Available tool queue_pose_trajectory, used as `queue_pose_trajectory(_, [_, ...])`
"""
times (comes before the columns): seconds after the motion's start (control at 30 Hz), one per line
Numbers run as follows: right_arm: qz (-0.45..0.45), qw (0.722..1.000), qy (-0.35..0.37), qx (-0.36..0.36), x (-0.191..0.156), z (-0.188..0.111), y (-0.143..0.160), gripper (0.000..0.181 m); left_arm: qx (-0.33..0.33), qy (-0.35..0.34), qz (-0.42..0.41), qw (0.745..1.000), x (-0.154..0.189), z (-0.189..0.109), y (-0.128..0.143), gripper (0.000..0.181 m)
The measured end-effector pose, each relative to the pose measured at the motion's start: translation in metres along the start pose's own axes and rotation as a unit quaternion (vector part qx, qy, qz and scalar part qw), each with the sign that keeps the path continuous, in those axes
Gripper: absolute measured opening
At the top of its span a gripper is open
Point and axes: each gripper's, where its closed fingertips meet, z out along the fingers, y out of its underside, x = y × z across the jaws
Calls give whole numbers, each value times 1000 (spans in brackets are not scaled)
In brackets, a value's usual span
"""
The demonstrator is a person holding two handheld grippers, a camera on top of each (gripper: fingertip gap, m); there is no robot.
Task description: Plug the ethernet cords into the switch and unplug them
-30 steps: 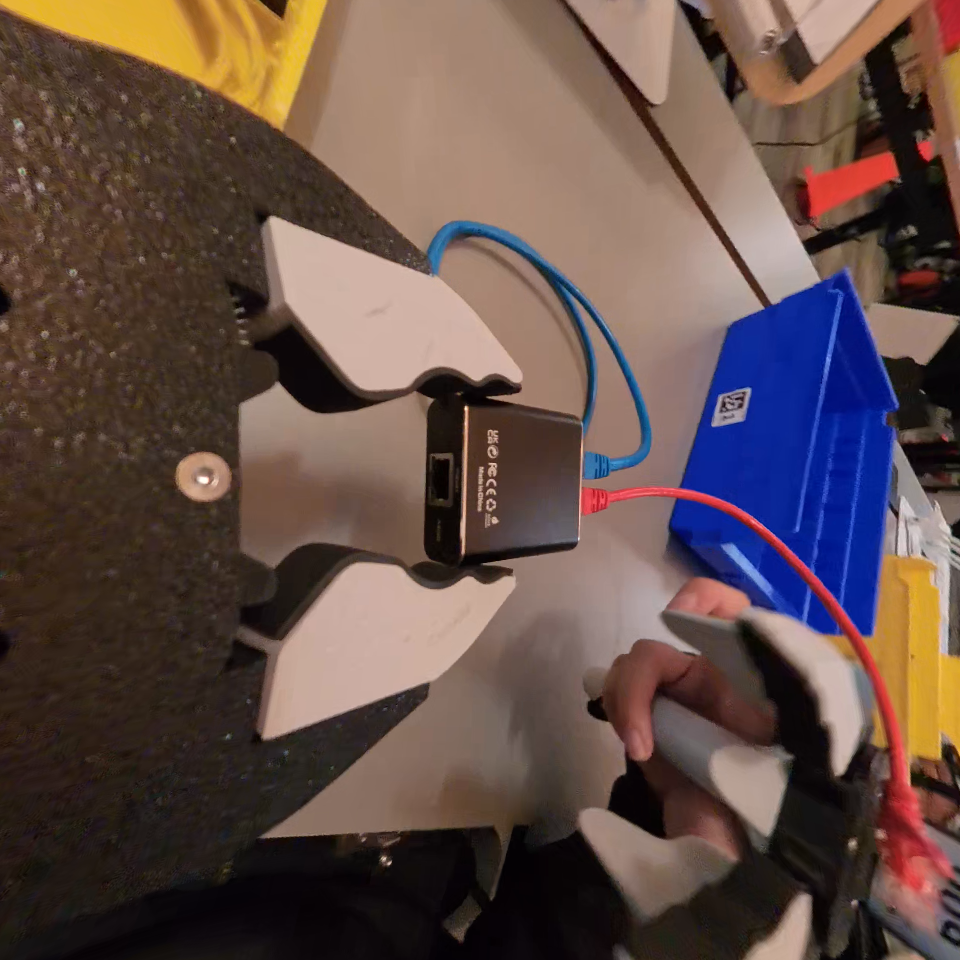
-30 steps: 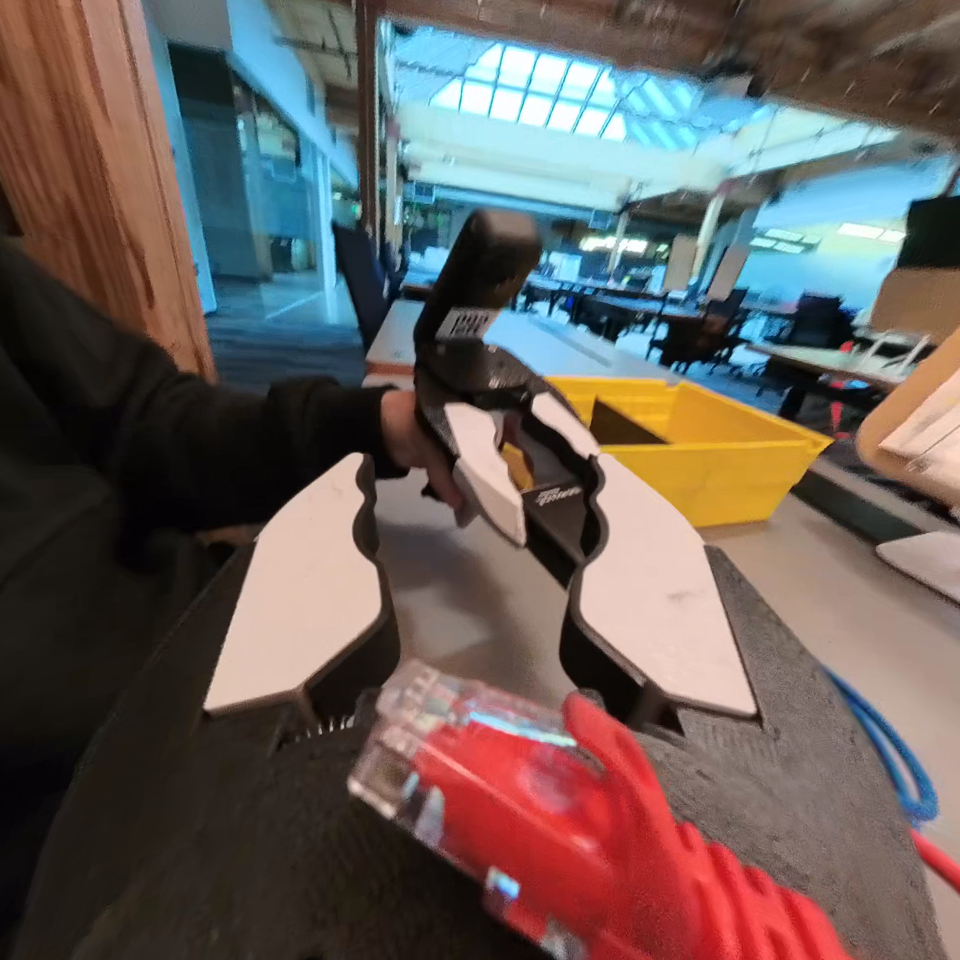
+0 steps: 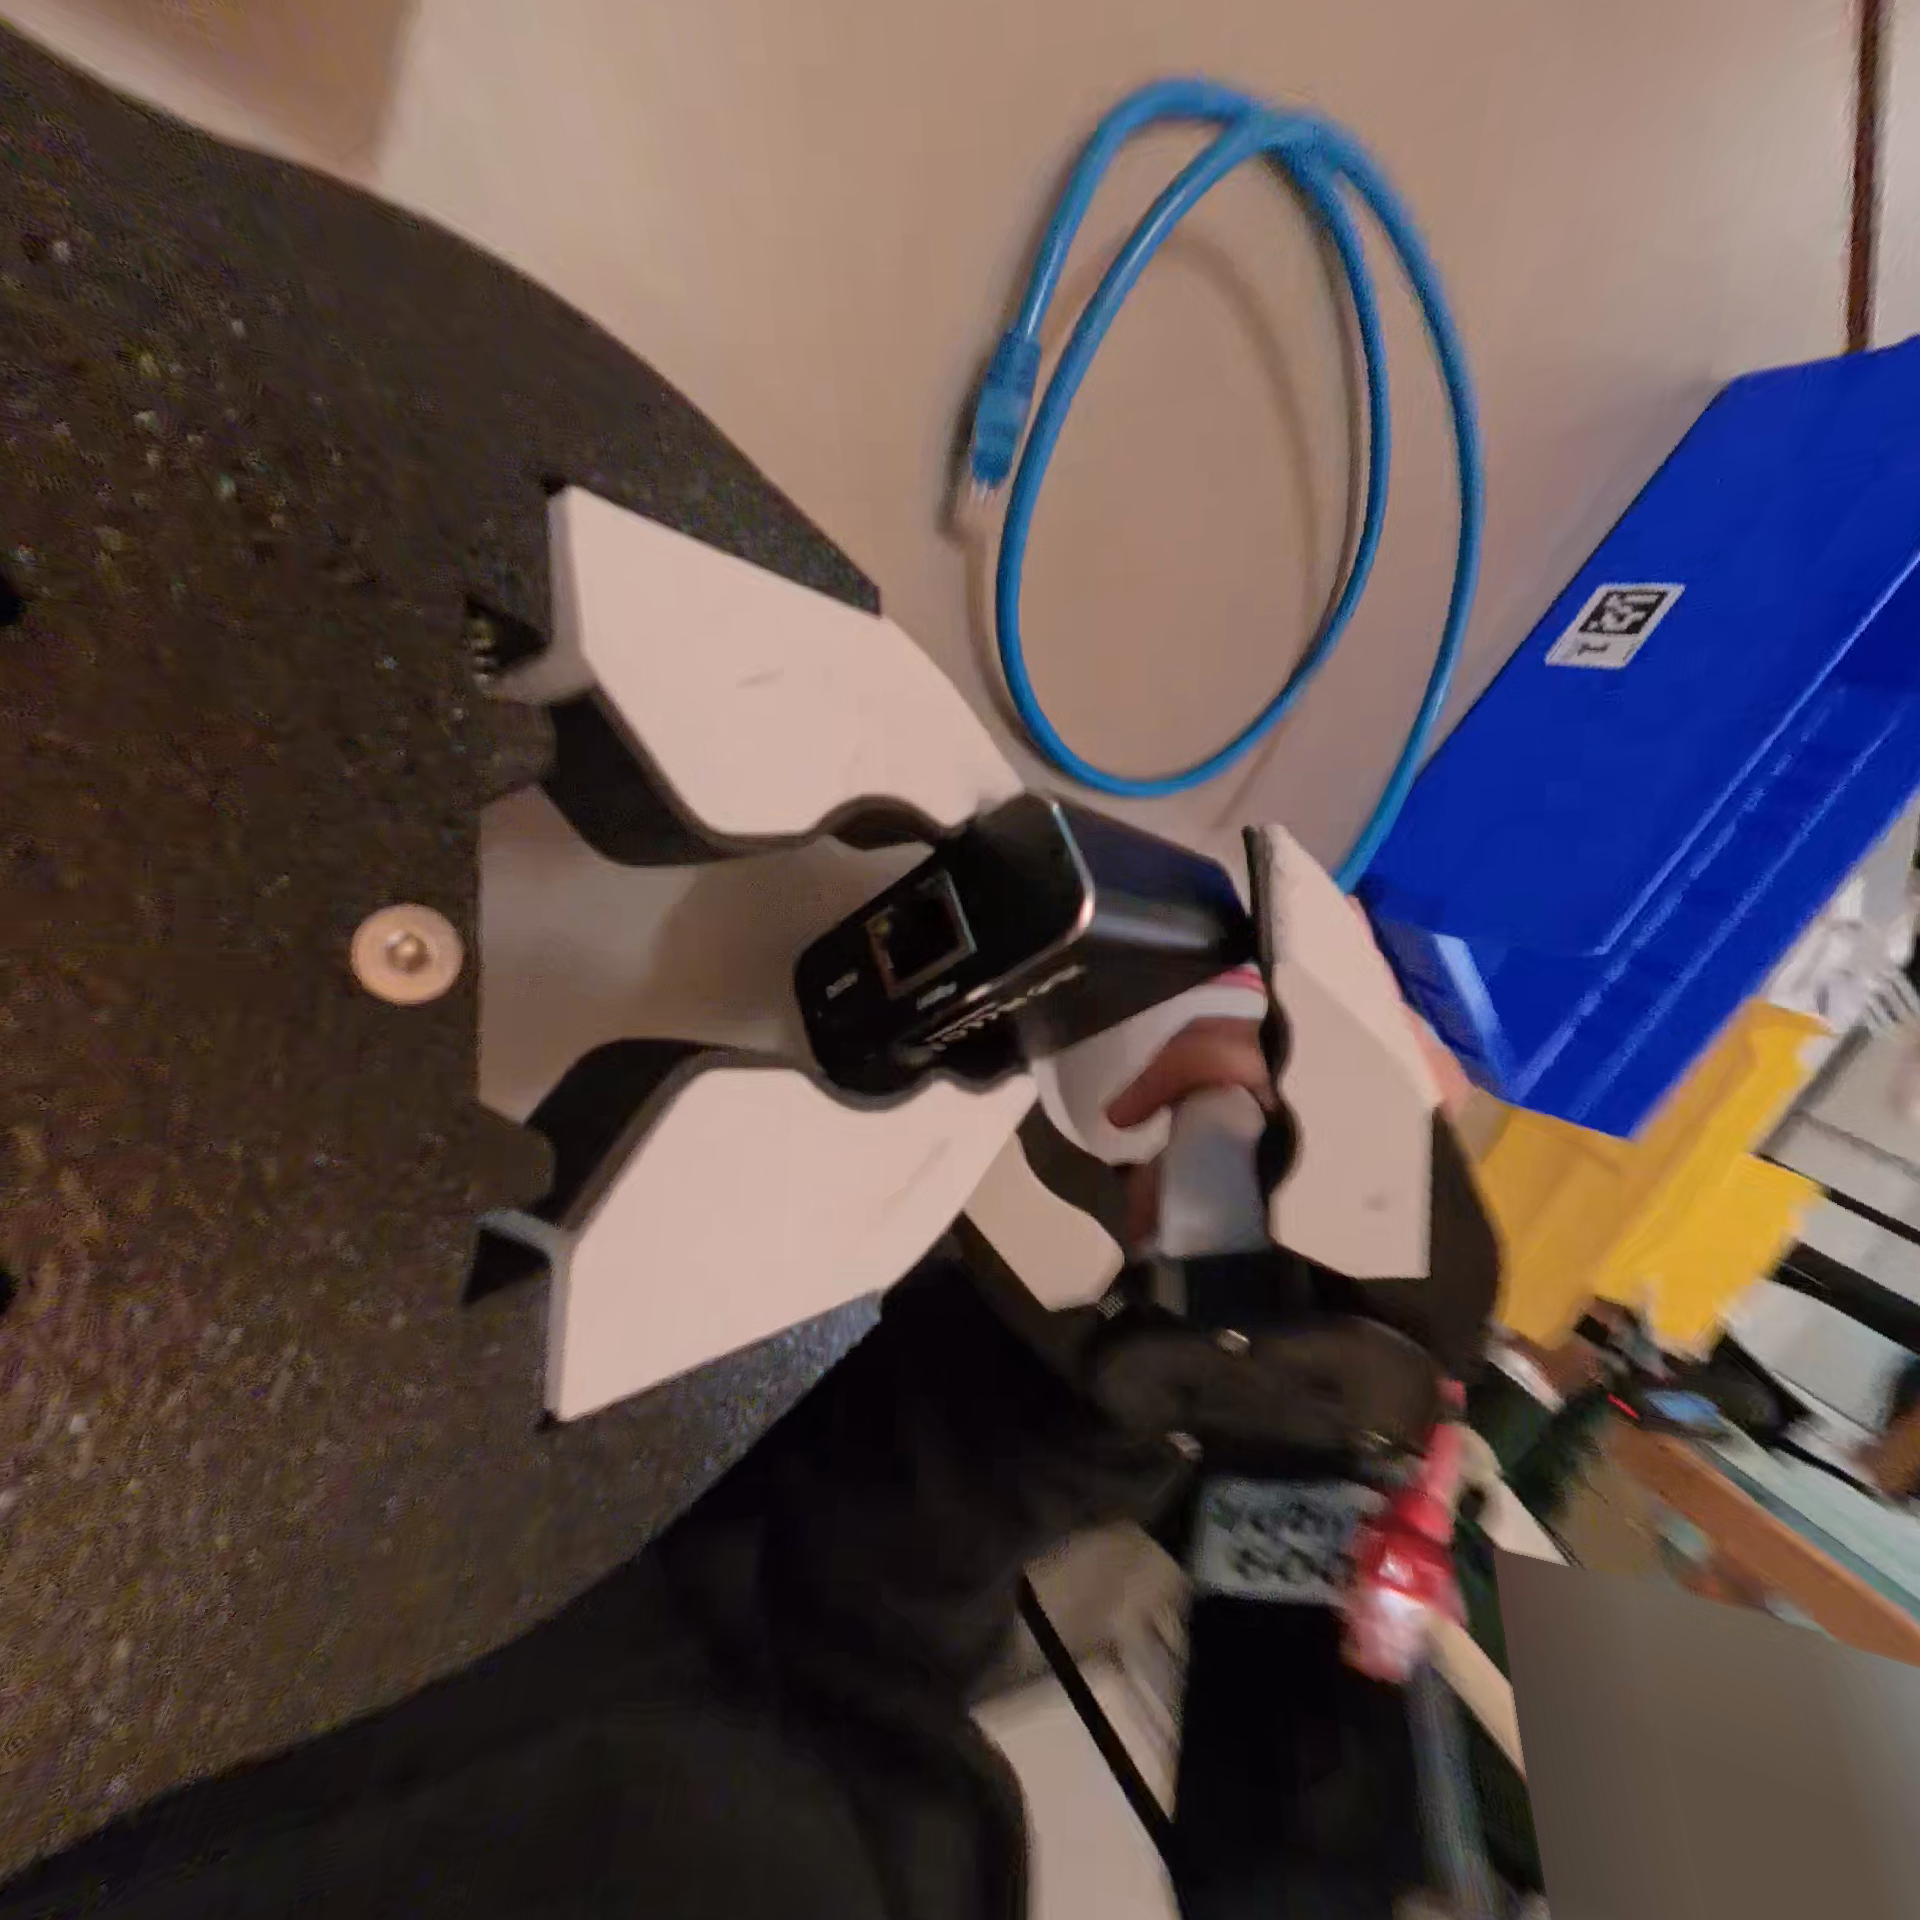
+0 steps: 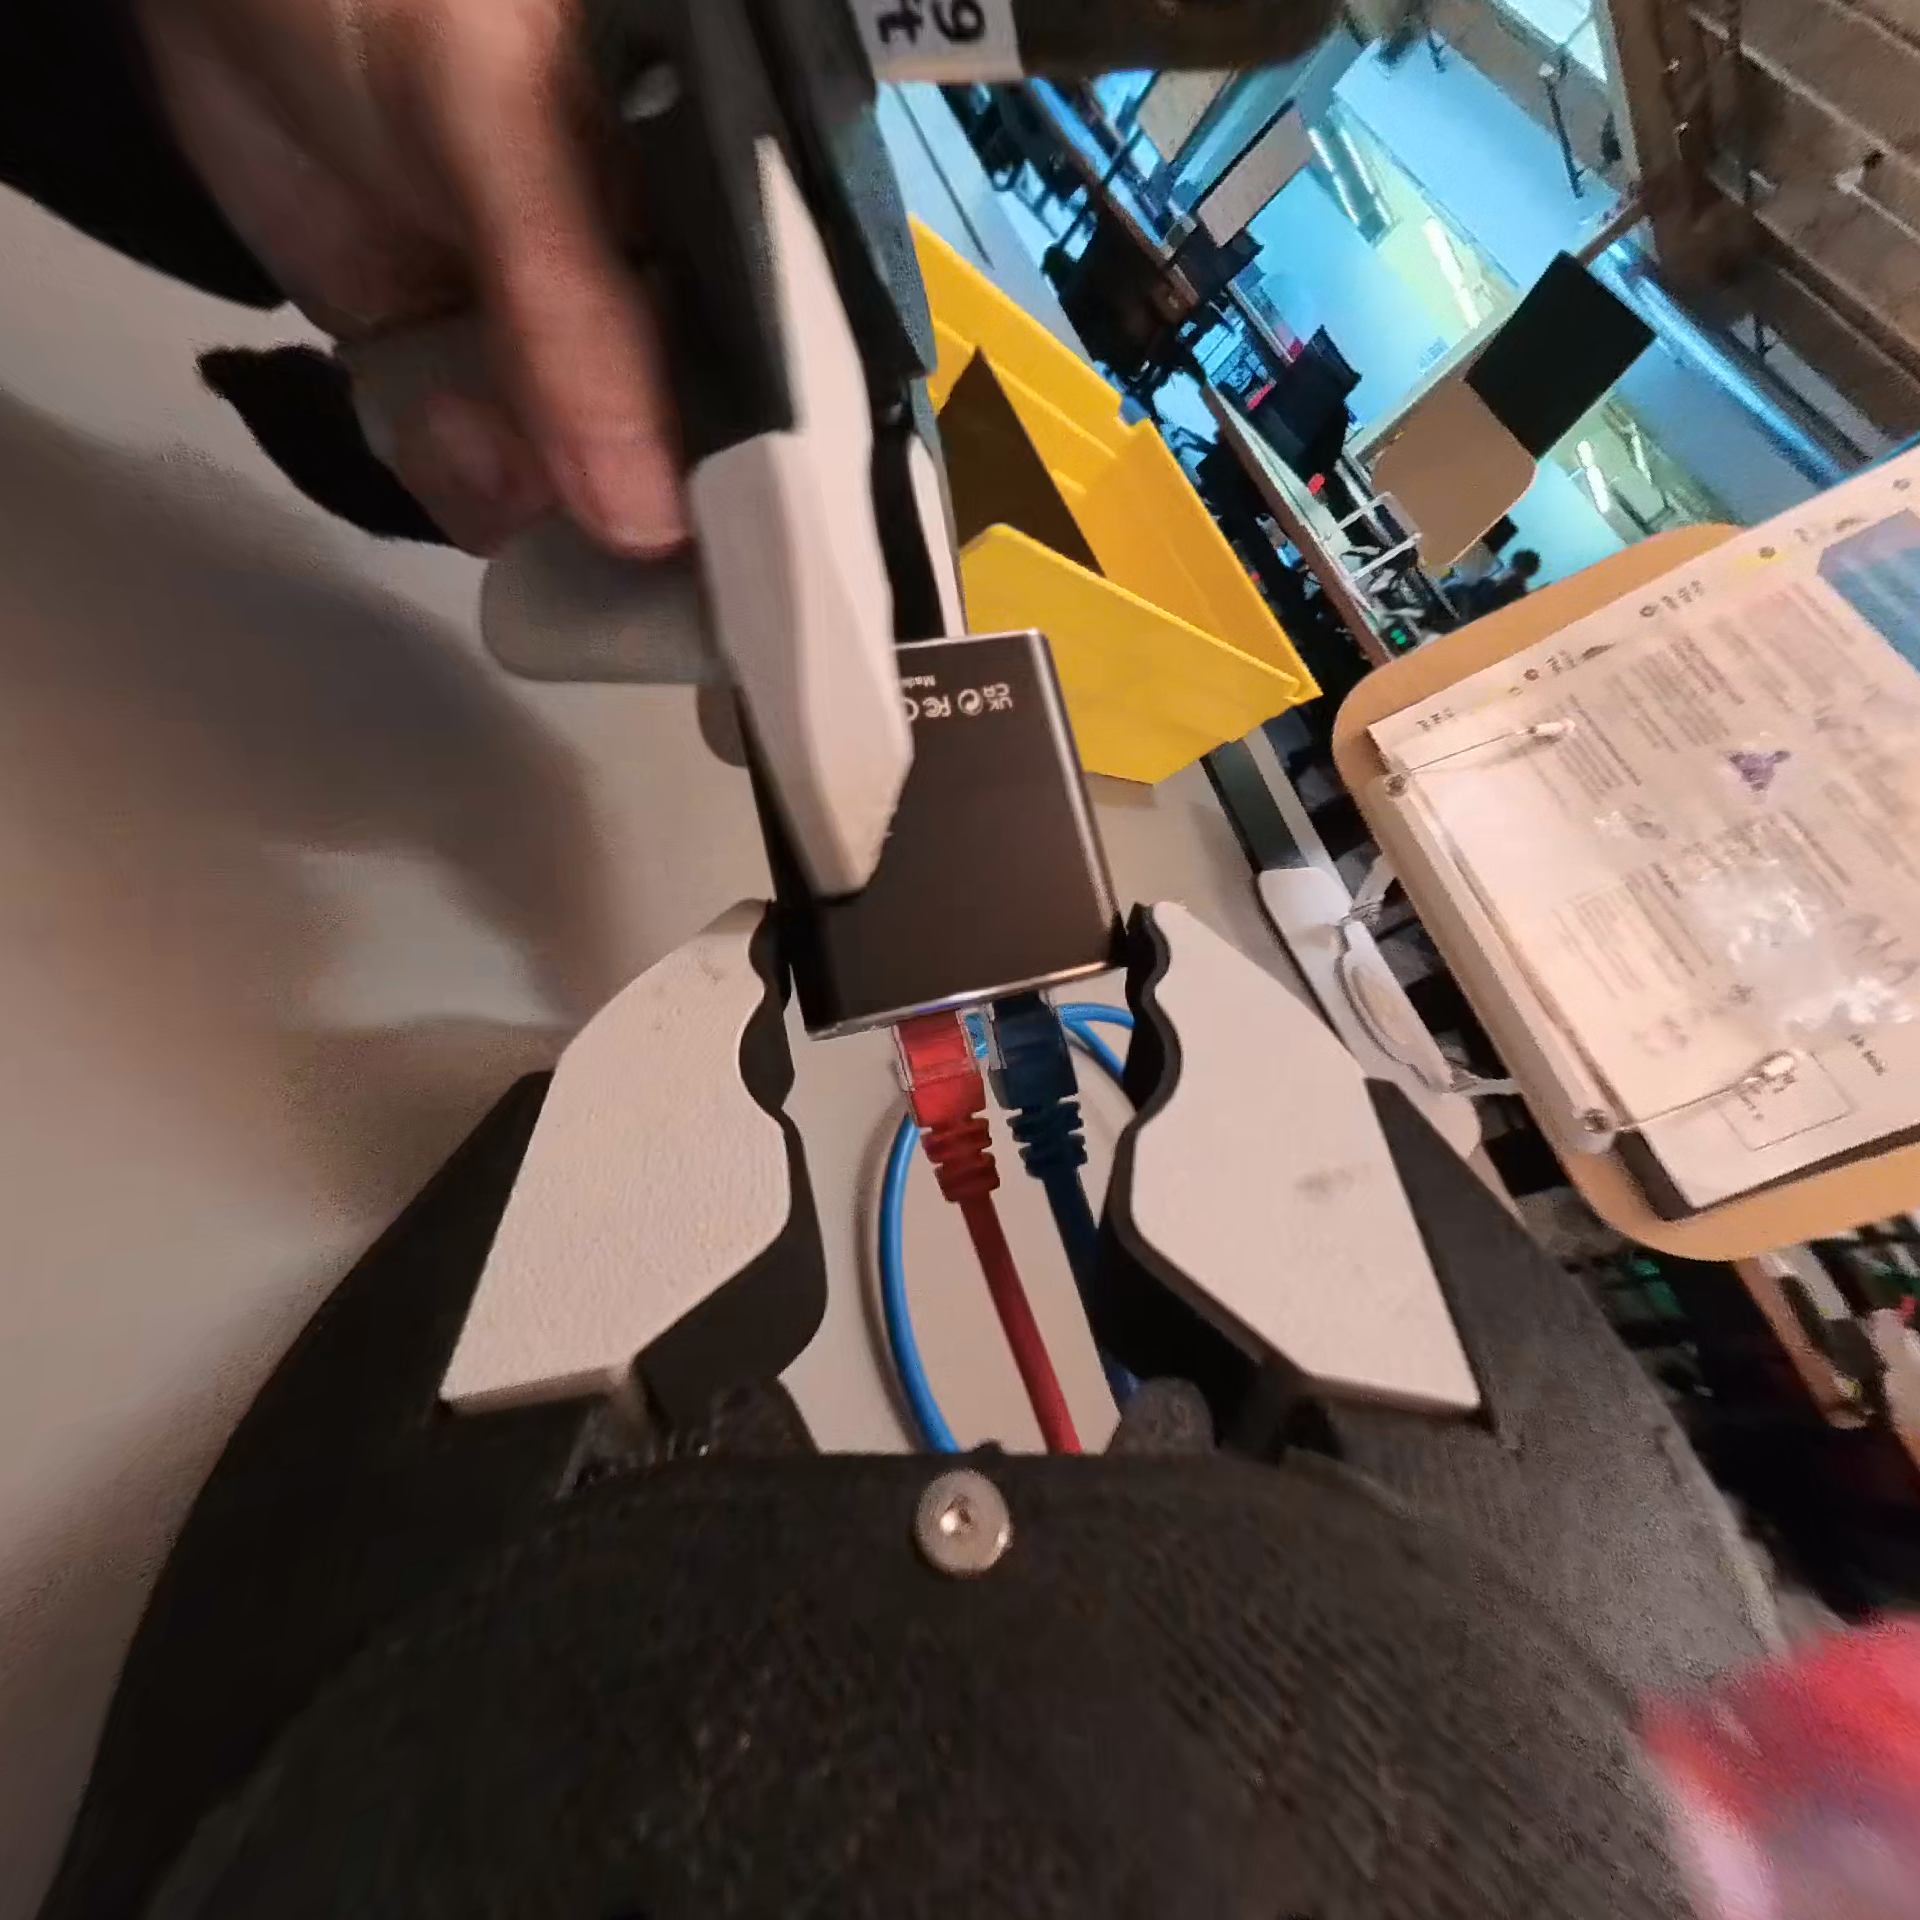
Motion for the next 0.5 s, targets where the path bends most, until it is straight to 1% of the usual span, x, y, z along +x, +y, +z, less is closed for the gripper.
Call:
queue_pose_trajectory(0.03, [-7, 1000, 10, 4, 1, 0, -2, 63, 15, 28, -33, 999, 3, -2, -3, 32])
queue_pose_trajectory(0.1, [23, 999, 5, 38, 0, -2, -7, 63, 33, 81, -90, 992, 7, -4, -5, 30])
queue_pose_trajectory(0.17, [38, 996, 9, 82, 0, -6, -12, 62, 53, 133, -151, 978, 11, -4, -8, 26])
queue_pose_trajectory(0.23, [69, 989, -2, 130, -2, -11, -17, 62, 55, 176, -193, 964, 14, -2, -6, 25])
queue_pose_trajectory(0.3, [103, 982, -22, 156, -5, -14, -19, 67, 46, 204, -212, 955, 20, 0, -3, 25])
queue_pose_trajectory(0.4, [141, 977, -47, 155, -8, -17, -16, 68, 45, 226, -211, 950, 27, 0, -8, 26])
queue_pose_trajectory(0.5, [135, 974, -36, 179, -5, -23, -20, 69, 39, 239, -227, 943, 34, 1, -13, 26])
